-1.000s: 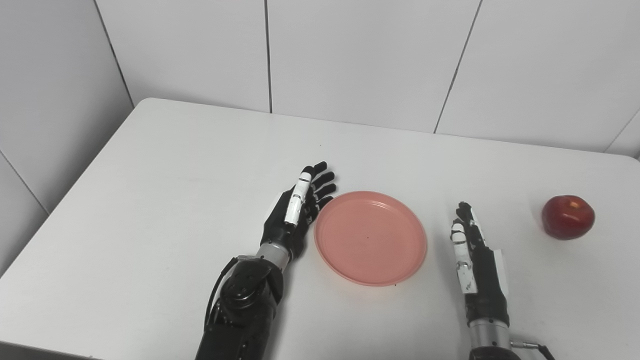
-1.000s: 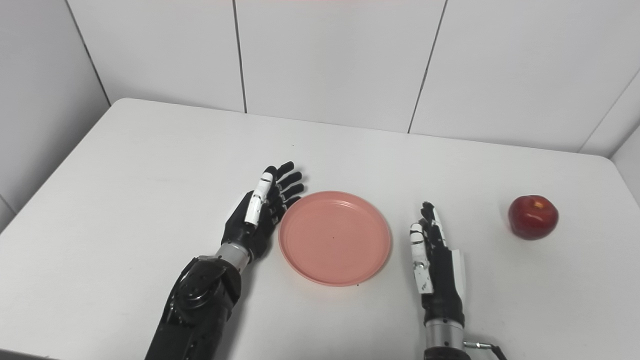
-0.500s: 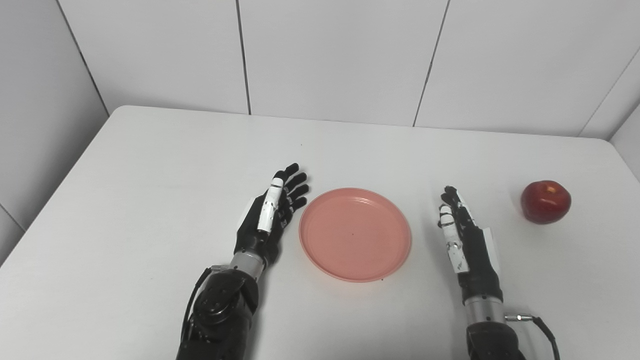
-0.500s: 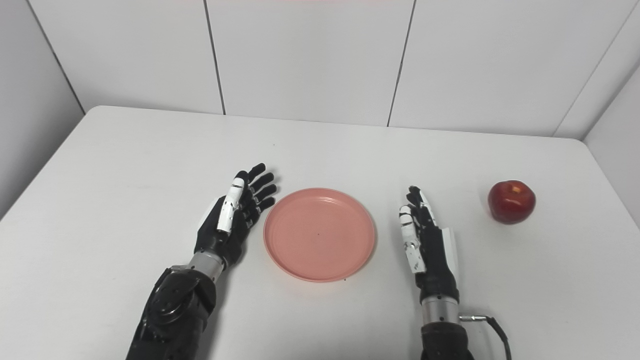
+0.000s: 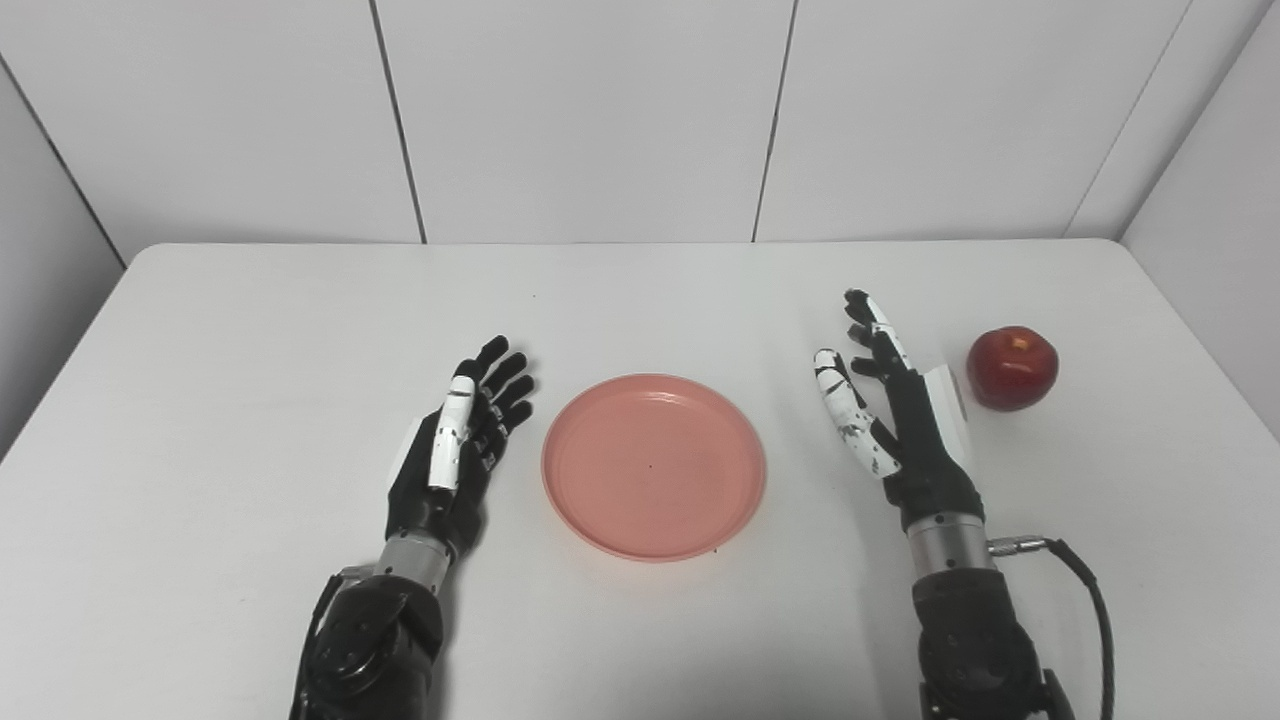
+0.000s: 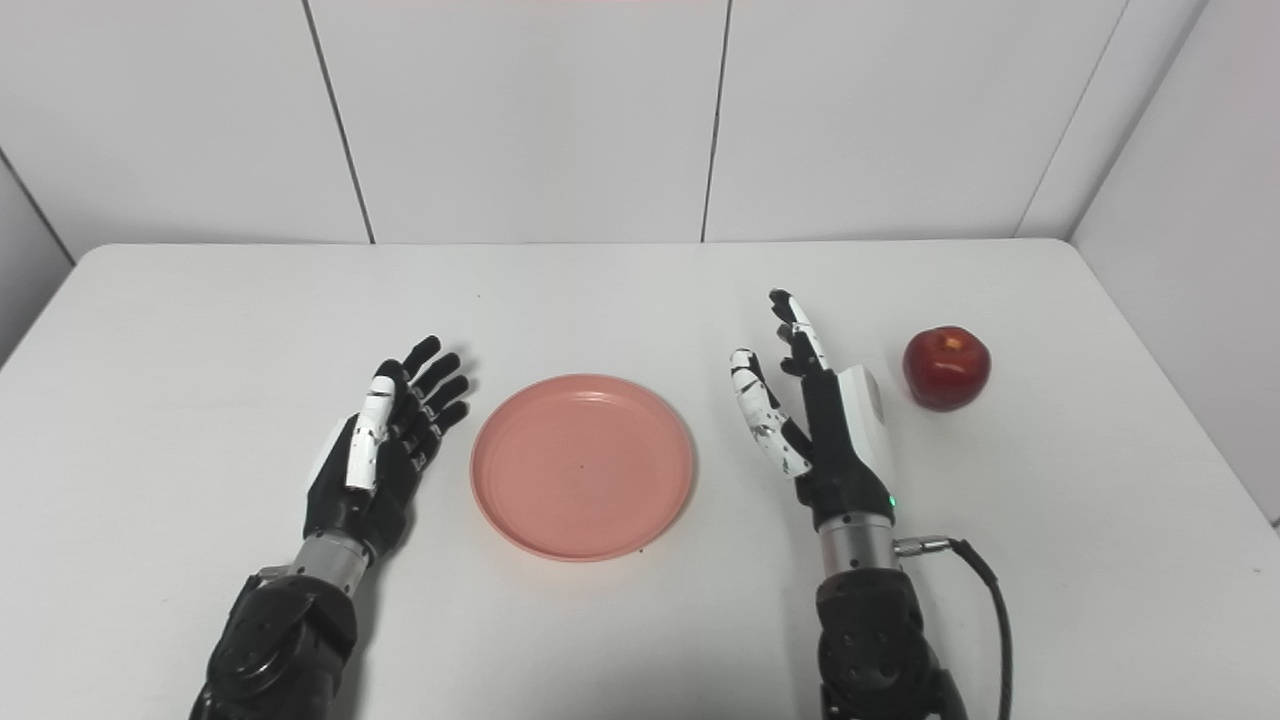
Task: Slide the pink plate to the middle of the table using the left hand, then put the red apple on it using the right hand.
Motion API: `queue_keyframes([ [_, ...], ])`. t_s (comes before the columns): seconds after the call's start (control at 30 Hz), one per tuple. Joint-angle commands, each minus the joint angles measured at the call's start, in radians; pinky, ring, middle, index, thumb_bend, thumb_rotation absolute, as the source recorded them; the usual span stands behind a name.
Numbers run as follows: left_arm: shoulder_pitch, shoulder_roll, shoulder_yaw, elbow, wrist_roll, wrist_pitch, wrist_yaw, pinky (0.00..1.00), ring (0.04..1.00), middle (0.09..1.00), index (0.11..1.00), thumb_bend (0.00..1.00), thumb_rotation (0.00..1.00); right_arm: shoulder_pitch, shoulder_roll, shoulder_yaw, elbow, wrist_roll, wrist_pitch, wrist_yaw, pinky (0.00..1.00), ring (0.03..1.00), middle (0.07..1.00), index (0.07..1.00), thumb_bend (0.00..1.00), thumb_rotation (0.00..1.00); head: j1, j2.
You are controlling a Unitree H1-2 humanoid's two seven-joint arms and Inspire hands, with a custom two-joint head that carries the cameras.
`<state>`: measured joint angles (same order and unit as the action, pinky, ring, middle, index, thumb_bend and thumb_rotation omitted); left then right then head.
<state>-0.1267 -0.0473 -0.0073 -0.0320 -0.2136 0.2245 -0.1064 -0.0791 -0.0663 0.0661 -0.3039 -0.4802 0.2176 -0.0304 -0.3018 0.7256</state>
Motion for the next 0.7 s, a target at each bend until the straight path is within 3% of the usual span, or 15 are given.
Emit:
queue_keyframes([
  [0.0, -0.003, 0.005, 0.010, 0.007, -0.017, -0.018, -0.010, 0.91, 0.899, 0.909, 0.895, 0.41, 1.00, -0.046, -0.011, -0.006, -0.052, -0.019, 0.019, 0.003, 0.82, 0.892, 0.924, 0.929, 0.50, 0.75, 0.000, 0.001],
  [0.1, -0.006, 0.006, 0.020, 0.020, -0.029, -0.023, -0.020, 0.91, 0.898, 0.908, 0.897, 0.41, 1.00, -0.058, -0.020, -0.014, -0.069, -0.024, 0.027, 0.009, 0.82, 0.888, 0.920, 0.930, 0.54, 0.72, -0.031, 0.002],
  [0.2, -0.010, 0.008, 0.033, 0.034, -0.039, -0.026, -0.027, 0.92, 0.903, 0.906, 0.891, 0.41, 1.00, -0.078, -0.029, -0.032, -0.084, -0.028, 0.024, 0.003, 0.79, 0.874, 0.904, 0.923, 0.66, 0.58, -0.056, 0.002],
  [0.33, -0.015, 0.012, 0.044, 0.053, -0.049, -0.030, -0.030, 0.91, 0.903, 0.905, 0.890, 0.41, 1.00, -0.109, -0.039, -0.050, -0.098, -0.065, 0.025, -0.009, 0.77, 0.867, 0.899, 0.918, 0.72, 0.52, -0.086, 0.001],
  [0.4, -0.017, 0.014, 0.047, 0.062, -0.052, -0.035, -0.033, 0.91, 0.904, 0.906, 0.891, 0.40, 1.00, -0.122, -0.049, -0.058, -0.107, -0.091, 0.026, -0.011, 0.71, 0.837, 0.892, 0.920, 0.75, 0.48, -0.096, -0.002],
  [0.47, -0.020, 0.015, 0.051, 0.070, -0.055, -0.041, -0.035, 0.91, 0.899, 0.902, 0.889, 0.40, 1.00, -0.133, -0.059, -0.068, -0.116, -0.110, 0.032, -0.007, 0.77, 0.858, 0.894, 0.934, 0.81, 0.47, -0.104, -0.004],
  [0.67, -0.026, 0.019, 0.064, 0.089, -0.076, -0.050, -0.043, 0.91, 0.898, 0.904, 0.894, 0.40, 1.00, -0.160, -0.092, -0.098, -0.142, -0.160, 0.067, 0.008, 0.80, 0.878, 0.907, 0.946, 0.91, 0.47, -0.134, -0.007],
])
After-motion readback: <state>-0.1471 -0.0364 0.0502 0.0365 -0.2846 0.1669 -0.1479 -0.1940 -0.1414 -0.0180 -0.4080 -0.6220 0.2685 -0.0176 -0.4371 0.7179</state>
